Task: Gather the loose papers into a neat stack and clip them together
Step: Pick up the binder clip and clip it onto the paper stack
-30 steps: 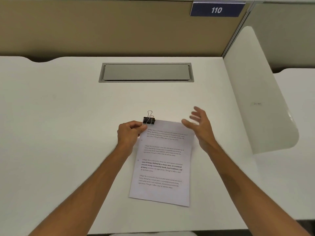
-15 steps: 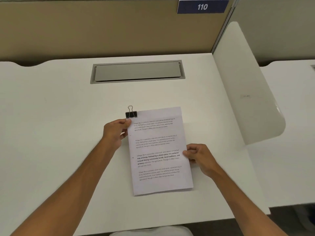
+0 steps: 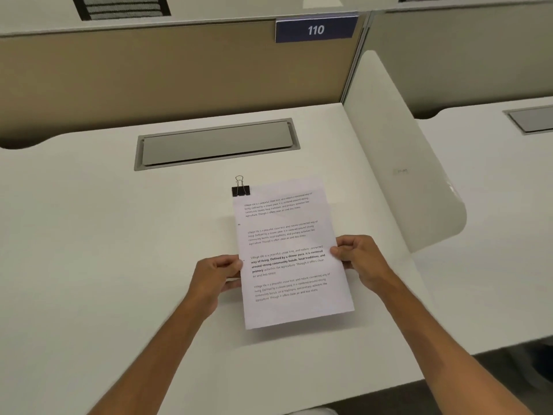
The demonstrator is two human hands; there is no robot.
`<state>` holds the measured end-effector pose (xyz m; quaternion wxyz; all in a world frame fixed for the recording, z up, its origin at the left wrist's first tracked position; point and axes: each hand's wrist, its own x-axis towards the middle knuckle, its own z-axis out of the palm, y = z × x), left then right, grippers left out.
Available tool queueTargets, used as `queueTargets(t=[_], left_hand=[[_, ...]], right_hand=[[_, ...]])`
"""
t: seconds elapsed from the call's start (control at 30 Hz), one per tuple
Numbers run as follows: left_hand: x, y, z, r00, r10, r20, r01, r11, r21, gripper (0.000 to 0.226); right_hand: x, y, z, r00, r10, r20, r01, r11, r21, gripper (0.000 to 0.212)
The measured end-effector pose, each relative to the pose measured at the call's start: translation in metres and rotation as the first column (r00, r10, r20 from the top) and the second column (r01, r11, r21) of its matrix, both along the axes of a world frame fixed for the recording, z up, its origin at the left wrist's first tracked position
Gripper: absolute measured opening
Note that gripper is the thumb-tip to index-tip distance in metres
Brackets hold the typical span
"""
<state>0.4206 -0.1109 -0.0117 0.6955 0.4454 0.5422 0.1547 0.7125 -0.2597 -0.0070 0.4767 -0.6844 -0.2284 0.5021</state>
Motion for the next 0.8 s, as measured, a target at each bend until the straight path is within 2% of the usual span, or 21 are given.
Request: queueTargets(t=[0.1, 0.23, 0.43, 0.57, 0.8], left_hand=[[0.028, 0.009, 0.002, 1.0, 0.017, -0.009, -0.016, 0.996, 0.082, 0.011], [0.079, 0.022, 0.009, 1.0, 0.006, -0.005, -0.005, 0.984, 0.176, 0.012], [0.155, 0.038, 0.012, 1.0, 0.012, -0.009, -0.01, 0.97, 0.242, 0.011], [0.191, 0.049, 0.002, 0.999, 0.026, -0.043, -0.015, 0.971, 0.239, 0.011], [0.224, 0.061, -0.016, 0.988, 0.035, -0.149, -0.002, 0.976, 0.218, 0.021]], right_hand=[[0.02, 0.007, 0.003, 0.994, -0.041, 0.101, 0.042, 0.999, 0.001, 0.012], [0.051, 0.024, 0.008, 0.941, -0.202, 0.27, 0.201, 0.979, 0.033, 0.009], [0.095, 0.056, 0.018, 0.706, -0.319, 0.633, 0.363, 0.93, 0.063, 0.012], [0.113, 0.072, 0.011, 0.57, -0.274, 0.775, 0.402, 0.915, 0.027, 0.013], [0.132, 0.088, -0.016, 0.476, -0.135, 0.869, 0.405, 0.911, -0.081, 0.011]])
